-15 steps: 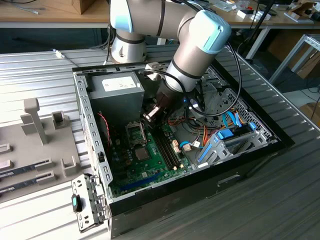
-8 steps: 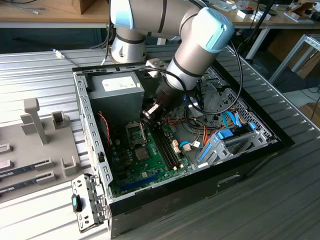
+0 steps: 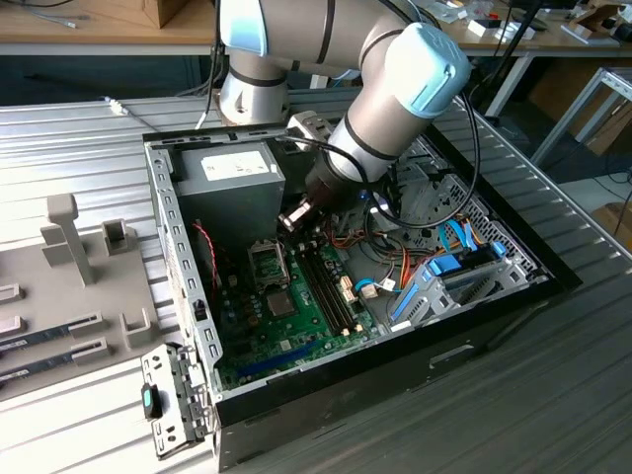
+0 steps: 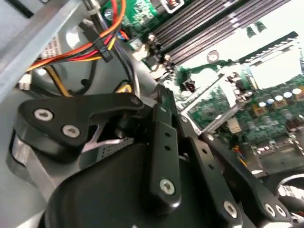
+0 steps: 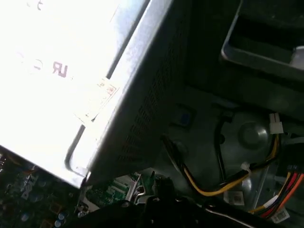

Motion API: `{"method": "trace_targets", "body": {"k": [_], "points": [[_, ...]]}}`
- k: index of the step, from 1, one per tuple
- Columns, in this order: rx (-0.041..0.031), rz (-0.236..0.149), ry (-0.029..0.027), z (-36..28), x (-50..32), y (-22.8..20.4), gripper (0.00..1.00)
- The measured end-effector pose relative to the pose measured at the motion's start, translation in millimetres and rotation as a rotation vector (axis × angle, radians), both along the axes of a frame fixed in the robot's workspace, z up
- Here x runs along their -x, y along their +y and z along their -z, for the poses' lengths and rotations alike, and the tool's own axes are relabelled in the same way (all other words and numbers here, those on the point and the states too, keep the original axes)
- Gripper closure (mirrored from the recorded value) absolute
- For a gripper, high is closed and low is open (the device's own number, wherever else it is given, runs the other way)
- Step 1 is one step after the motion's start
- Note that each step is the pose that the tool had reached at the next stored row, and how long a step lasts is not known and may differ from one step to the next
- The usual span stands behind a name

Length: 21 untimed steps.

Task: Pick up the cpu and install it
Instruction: 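Close the cpu cover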

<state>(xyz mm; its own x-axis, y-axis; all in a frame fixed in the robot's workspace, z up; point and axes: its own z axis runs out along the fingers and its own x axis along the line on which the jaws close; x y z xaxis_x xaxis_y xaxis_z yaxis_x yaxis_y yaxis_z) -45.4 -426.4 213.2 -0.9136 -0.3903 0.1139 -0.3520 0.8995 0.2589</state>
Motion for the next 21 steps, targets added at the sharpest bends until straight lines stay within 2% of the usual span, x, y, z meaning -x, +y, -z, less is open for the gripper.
{"method": "trace_targets", "body": {"k": [3,5,8,10,12,14,17,18,21], "points": [[-0.0445,0.000,-0.0001,0.3,0.3,-2.6,0.89],[-0.0554,0.000,-0.0001,0.7,0.4,-7.7,0.89],[-0.0589,0.000,0.0000,1.5,0.7,-14.5,0.89],[-0.0620,0.000,0.0000,2.5,1.2,-14.8,0.89],[-0.0753,0.000,0.0000,4.5,1.4,-14.9,0.89],[-0.0853,0.000,0.0000,6.0,2.6,-15.1,0.89],[-0.0942,0.000,-0.0002,6.9,4.3,-19.7,0.89],[-0.0953,-0.005,0.0003,7.1,4.4,-22.8,0.89],[-0.0969,-0.044,0.0020,7.4,4.4,-23.6,0.89]]}}
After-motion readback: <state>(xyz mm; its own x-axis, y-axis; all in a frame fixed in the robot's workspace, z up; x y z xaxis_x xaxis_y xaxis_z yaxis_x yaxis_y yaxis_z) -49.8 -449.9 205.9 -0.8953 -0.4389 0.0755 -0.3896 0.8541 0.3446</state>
